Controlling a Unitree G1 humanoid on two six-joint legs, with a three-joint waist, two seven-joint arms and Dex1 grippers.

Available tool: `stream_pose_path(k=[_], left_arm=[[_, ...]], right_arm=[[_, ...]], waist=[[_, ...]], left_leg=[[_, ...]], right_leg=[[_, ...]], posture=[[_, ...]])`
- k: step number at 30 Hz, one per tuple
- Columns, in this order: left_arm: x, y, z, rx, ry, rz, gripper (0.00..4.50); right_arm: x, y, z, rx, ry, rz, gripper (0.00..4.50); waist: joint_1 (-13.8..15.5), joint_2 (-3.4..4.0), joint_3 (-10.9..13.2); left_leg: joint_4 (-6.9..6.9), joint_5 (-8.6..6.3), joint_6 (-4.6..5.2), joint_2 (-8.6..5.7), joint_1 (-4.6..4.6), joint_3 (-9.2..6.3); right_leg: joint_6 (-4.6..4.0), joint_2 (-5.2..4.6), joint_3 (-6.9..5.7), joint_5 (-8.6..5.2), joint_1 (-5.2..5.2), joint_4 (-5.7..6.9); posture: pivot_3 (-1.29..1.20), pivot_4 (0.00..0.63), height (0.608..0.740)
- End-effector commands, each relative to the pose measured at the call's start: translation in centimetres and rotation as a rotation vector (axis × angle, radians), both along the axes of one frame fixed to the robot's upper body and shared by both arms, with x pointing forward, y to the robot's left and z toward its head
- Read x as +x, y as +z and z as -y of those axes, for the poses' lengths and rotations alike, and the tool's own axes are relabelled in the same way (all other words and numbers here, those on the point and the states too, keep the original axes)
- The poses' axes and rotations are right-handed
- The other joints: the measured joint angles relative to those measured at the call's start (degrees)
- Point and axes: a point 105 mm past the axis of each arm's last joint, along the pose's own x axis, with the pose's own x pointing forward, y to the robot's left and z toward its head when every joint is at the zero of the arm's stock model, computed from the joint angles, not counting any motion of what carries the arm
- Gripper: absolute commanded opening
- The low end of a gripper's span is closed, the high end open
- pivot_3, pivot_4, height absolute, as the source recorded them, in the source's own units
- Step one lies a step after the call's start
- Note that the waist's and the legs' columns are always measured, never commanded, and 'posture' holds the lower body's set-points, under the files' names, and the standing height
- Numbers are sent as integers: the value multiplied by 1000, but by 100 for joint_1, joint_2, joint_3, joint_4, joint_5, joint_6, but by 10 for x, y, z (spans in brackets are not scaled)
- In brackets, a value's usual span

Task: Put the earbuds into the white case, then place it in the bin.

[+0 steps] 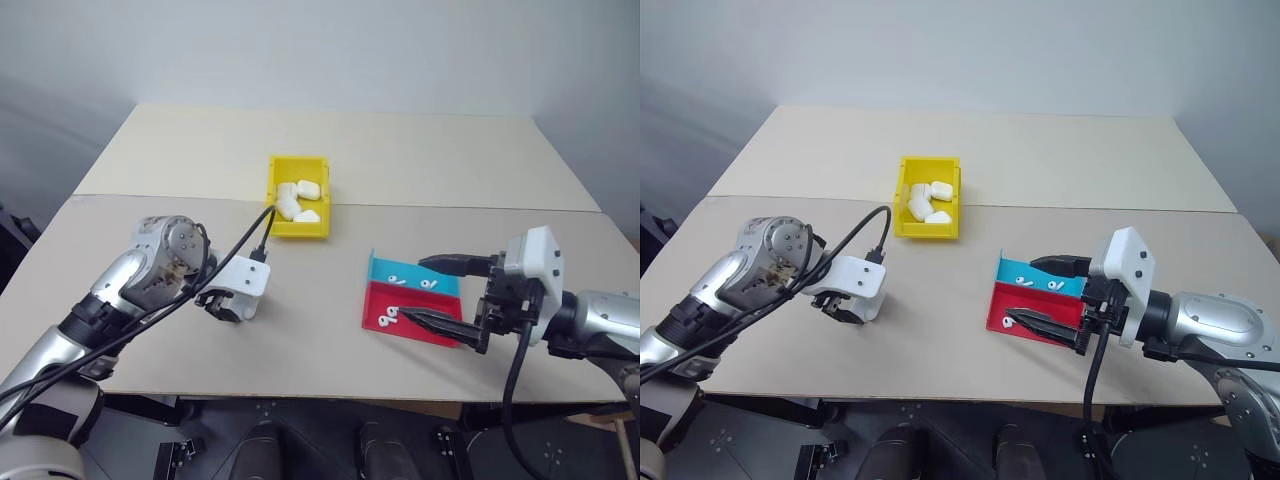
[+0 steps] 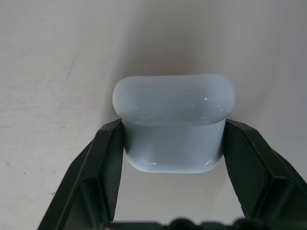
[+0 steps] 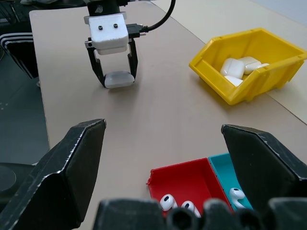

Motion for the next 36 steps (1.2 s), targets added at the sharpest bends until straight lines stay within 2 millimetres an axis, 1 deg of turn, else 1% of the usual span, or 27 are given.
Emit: stream_pose_path(k=[1, 3, 5, 7, 8, 10, 12, 13, 15, 16, 18, 20, 22, 24, 27, 29, 31, 34, 36], left_arm=[[4, 4, -7, -17, 27, 29, 2785], [6, 14, -6, -79, 32, 48, 2785], [7, 31, -10, -170, 66, 45, 2785], [7, 54, -11, -355, 106, 13, 2785], [6, 62, -11, -424, 112, 4, 2785], [1, 82, -6, -642, 74, -14, 2785], [-3, 98, -2, -817, 53, -23, 2785], [-5, 109, 4, -954, 31, -7, 2785], [-10, 122, 10, -1123, -4, 5, 2785], [-13, 125, 13, -1167, -24, -13, 2785], [-21, 125, 21, -1199, -59, -77, 2785], [-27, 123, 38, -1239, -109, -116, 2785], [-32, 123, 56, -1309, -167, -124, 2785], [-36, 126, 68, -1370, -198, -127, 2785], [-44, 130, 84, -1452, -243, -161, 2785], [-49, 129, 91, -1474, -264, -190, 2785], [-51, 127, 92, -1488, -261, -226, 2785], [-50, 126, 93, -1503, -244, -246, 2785], [-47, 126, 91, -1521, -225, -242, 2785]], right_arm=[[-3, 10, -2, 8, 14, 49, 4500], [-3, 11, 0, 12, 10, 49, 4500], [-2, 12, 2, 18, 3, 47, 4500], [-1, 13, 5, 28, -2, 43, 4500], [-1, 13, 6, 30, -4, 42, 4500], [2, 14, 8, 39, -6, 38, 4500], [5, 16, 9, 51, -7, 33, 4500], [8, 18, 11, 56, -8, 31, 4500], [11, 20, 13, 59, -8, 29, 4500], [13, 21, 15, 57, -9, 28, 4500], [16, 23, 19, 34, -13, 31, 4500], [22, 23, 24, -13, -29, 46, 4500], [31, 21, 28, -88, -68, 59, 4500], [38, 18, 32, -157, -95, 60, 4500], [40, 12, 35, -276, -87, 32, 4500], [36, 10, 36, -360, -58, -1, 4500], [32, 9, 35, -422, -24, -50, 4500], [32, 8, 32, -483, 9, -103, 4500], [35, 3, 27, -533, 33, -130, 4500]], waist=[[0, 0, 0], [0, 0, 0], [0, -1, 0], [-3, -2, 1], [-6, -2, 1], [-10, -2, 1], [-11, -1, 1], [-9, -1, 0], [-9, -1, 0], [-11, -1, 0], [-17, -2, 0], [-16, -2, 0], [-3, -1, 0], [-6, -2, 0], [-14, -1, 0], [-26, -1, 0], [-52, 0, -1], [-101, 0, -1], [-130, 0, -1]], left_leg=[[0, 0, 0, 0, 0, 0], [0, 0, 0, 0, -1, 0], [1, 0, 0, 1, -4, -1], [1, 0, 0, 1, -11, -1], [1, 0, 0, 1, -13, -1], [1, 0, 1, 1, -14, -1], [1, -1, 1, 2, -14, -1], [2, -1, 1, 1, -13, 0], [4, -1, 1, 1, -11, -2], [4, -1, 1, 1, -11, -3], [4, -1, 1, 2, -12, -4], [4, -1, 1, 1, -12, -3], [4, -1, 1, -3, -12, -3], [6, -1, 1, -4, -11, -4], [5, -1, 1, -4, -12, -5], [3, -1, 1, -5, -12, -4], [3, -1, 1, -4, -11, -2], [2, -1, 1, -4, -7, -4], [3, -1, 1, -4, -6, -5]], right_leg=[[0, 0, 0, 0, 0, 0], [0, 0, 0, 0, -1, 1], [0, 0, 0, 0, -4, 0], [0, 0, -1, 0, -10, -2], [0, 0, -1, 0, -11, -2], [1, -1, -1, -1, -12, -4], [1, -1, -2, -1, -11, -5], [1, -2, -2, -1, -10, -5], [1, -3, -4, -1, -6, -3], [2, -3, -4, 0, -5, -3], [1, -1, -4, 0, -7, -3], [1, -1, -3, 0, -8, -4], [2, -4, -3, 0, -4, -4], [3, -5, -3, 1, -3, -4], [3, -2, -1, 1, -7, -3], [3, -3, 1, 1, -8, -5], [3, -3, 4, 1, -10, -6], [2, -2, 3, 1, -7, -6], [2, -3, 2, 2, -5, -5]], posture=[[0, 150, 740], [0, 150, 740], [0, 150, 740], [0, 150, 740], [0, 150, 740], [0, 150, 740], [0, 150, 740], [0, 150, 740], [0, 150, 740], [0, 150, 740], [0, 150, 740], [0, 150, 740], [0, 150, 740], [0, 150, 740], [0, 150, 740], [0, 150, 740], [0, 150, 740], [0, 150, 740], [0, 150, 740]])
